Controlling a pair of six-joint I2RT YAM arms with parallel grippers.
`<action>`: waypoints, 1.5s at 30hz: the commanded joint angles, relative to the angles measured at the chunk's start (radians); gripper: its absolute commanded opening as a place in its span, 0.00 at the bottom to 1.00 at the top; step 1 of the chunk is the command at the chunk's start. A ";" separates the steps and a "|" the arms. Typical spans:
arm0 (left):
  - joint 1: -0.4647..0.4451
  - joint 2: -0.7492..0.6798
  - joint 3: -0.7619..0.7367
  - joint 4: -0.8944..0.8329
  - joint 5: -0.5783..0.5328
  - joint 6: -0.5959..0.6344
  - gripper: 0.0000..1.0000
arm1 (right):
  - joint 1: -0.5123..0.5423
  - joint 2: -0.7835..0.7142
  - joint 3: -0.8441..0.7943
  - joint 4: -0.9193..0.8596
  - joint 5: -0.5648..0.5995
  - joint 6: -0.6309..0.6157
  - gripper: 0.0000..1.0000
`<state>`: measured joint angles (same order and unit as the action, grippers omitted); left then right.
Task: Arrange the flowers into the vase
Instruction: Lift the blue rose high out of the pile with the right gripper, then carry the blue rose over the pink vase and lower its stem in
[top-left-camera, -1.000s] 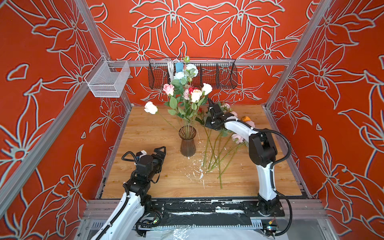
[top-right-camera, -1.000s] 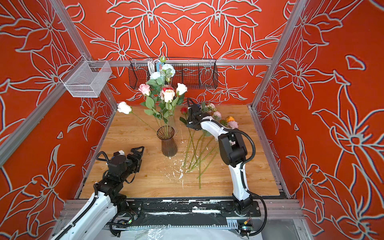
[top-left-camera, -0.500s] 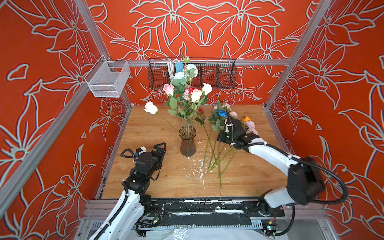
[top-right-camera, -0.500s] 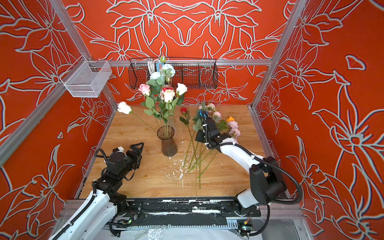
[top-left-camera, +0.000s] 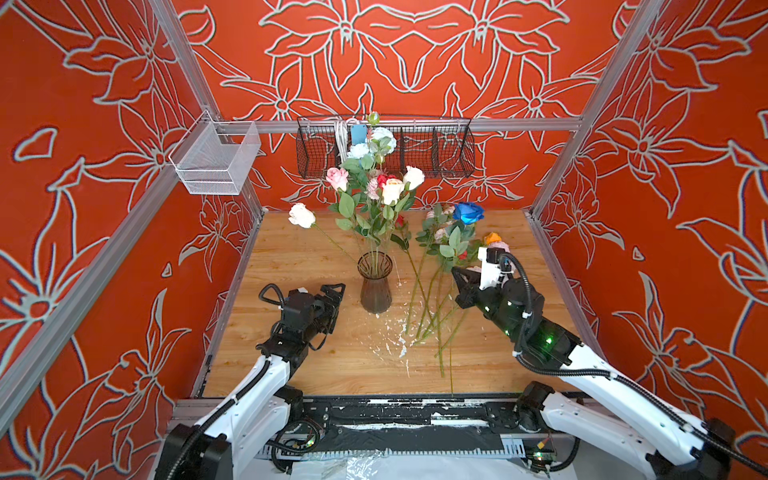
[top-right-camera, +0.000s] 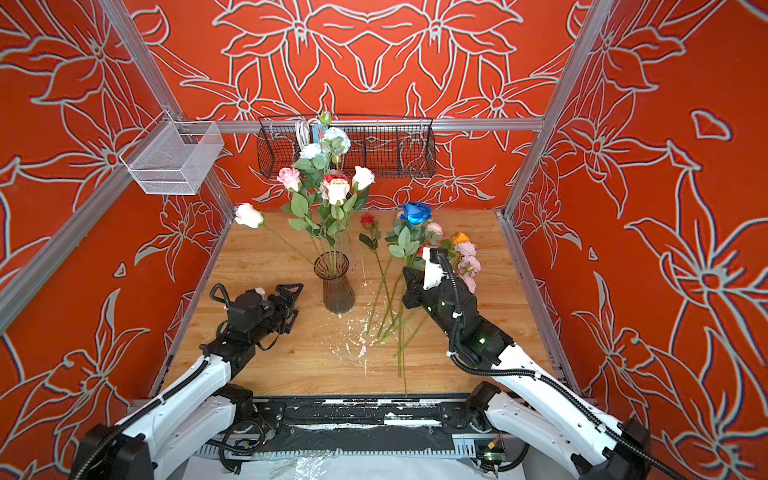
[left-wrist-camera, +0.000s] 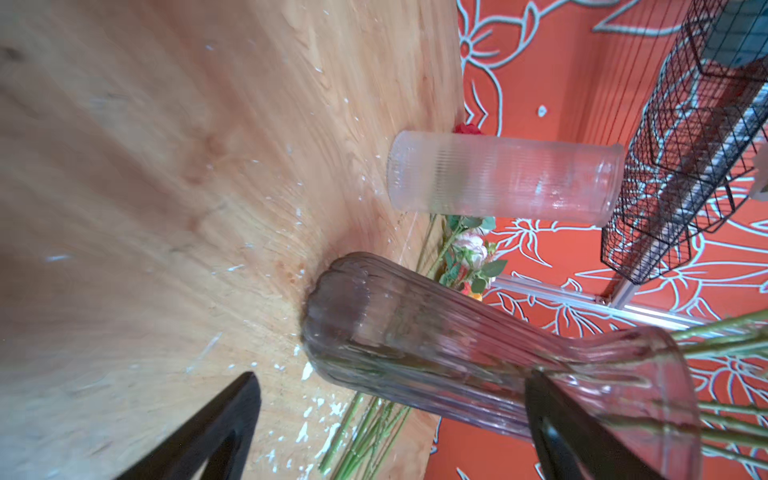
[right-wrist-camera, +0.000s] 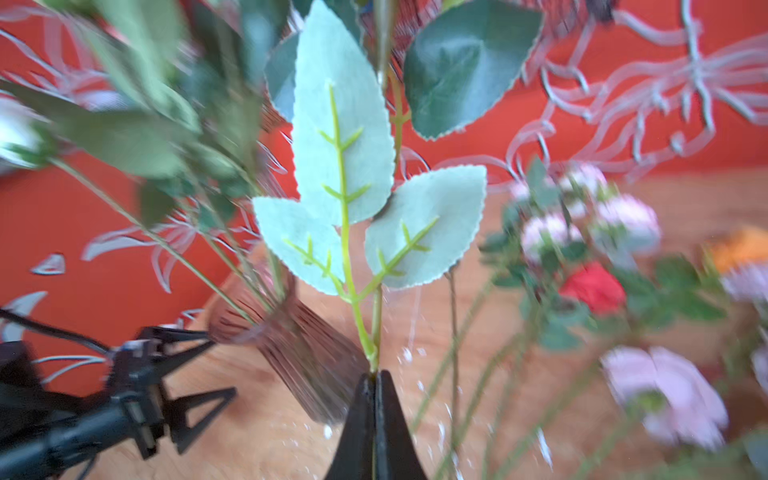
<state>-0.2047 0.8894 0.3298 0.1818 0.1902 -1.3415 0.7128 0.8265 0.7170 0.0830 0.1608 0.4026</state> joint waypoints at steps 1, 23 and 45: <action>-0.009 0.026 0.042 0.068 0.043 0.005 0.98 | 0.027 0.049 0.101 0.196 -0.009 -0.120 0.00; -0.017 -0.262 -0.041 -0.085 -0.113 0.024 0.98 | 0.176 0.672 0.846 0.652 -0.174 -0.432 0.00; -0.017 -0.220 -0.102 -0.016 -0.120 0.027 0.99 | 0.211 0.667 0.587 0.407 -0.010 -0.361 0.00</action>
<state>-0.2173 0.6598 0.2344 0.1280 0.0860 -1.3239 0.9142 1.5208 1.3159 0.5125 0.1062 0.0288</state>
